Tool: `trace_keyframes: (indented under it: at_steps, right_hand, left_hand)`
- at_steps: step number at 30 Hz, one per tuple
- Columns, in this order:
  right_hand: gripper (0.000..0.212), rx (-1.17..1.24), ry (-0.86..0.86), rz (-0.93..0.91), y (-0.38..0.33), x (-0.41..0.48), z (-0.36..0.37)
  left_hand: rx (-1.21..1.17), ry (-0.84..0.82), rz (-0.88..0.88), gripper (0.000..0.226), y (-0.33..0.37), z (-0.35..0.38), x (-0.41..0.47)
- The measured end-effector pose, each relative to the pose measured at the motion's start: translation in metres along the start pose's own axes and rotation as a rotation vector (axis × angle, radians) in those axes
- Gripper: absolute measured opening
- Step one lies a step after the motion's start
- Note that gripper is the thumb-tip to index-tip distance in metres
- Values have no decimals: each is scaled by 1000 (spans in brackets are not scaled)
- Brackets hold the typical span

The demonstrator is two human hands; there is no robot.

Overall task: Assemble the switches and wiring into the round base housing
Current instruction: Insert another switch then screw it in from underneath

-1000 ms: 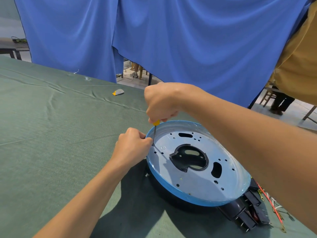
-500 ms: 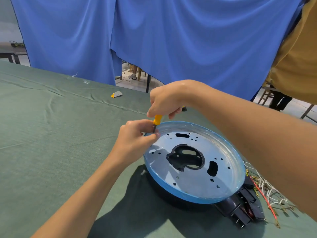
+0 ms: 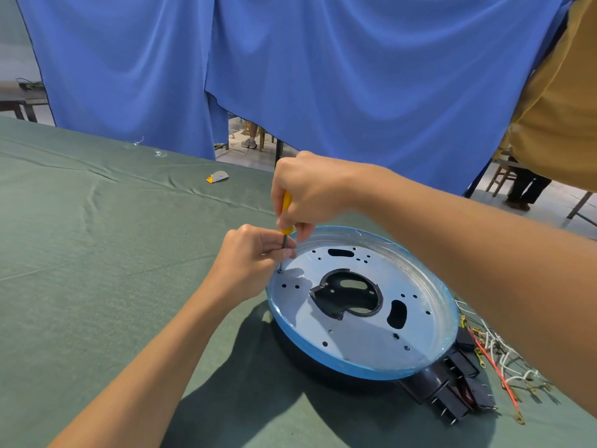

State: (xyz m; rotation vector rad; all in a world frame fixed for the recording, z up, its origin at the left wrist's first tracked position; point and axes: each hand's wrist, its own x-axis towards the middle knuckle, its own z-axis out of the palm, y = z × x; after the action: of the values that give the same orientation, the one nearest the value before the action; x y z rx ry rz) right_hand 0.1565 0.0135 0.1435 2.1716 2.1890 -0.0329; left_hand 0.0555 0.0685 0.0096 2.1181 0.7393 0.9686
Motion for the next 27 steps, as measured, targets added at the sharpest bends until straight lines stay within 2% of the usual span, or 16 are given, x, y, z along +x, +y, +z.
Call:
trace_keyframes:
  at_steps: [2,5,7,9,10,11,13,15,19,23,27]
  right_hand:
    - [22,11,3,77,3,-3,3]
    - [23,144,-15,216,8,-7,8]
    - [24,142,-4,242,6,-5,8]
    - [27,120,-2,267,1,1,8]
    - [29,124,-4,278,-1,3,7]
    - [29,125,-4,286,-2,5,6]
    - [31,96,-12,293,0,6,4]
    - [32,56,-35,283,1,4,3]
    - [33,-52,-69,242,-2,4,1]
    - [34,-116,-94,165,-6,7,-2]
    - [32,-378,-154,37,-15,9,-6]
  left_hand:
    - [39,-33,26,16,1,1,1]
    - [93,-86,60,17,2,1,2]
    - [124,-61,62,12,1,-1,2]
    - [145,-15,33,9,0,-4,1]
    - [170,-11,5,15,0,-6,1]
    - [205,-17,-23,21,0,-9,-1]
    - [256,-43,-89,16,2,-13,-1]
    - [288,-98,-167,6,6,-14,0]
    - [439,-194,-226,7,13,-10,7]
    - [465,-184,-202,3,12,-4,9]
    - [437,-151,-196,3,9,-3,9]
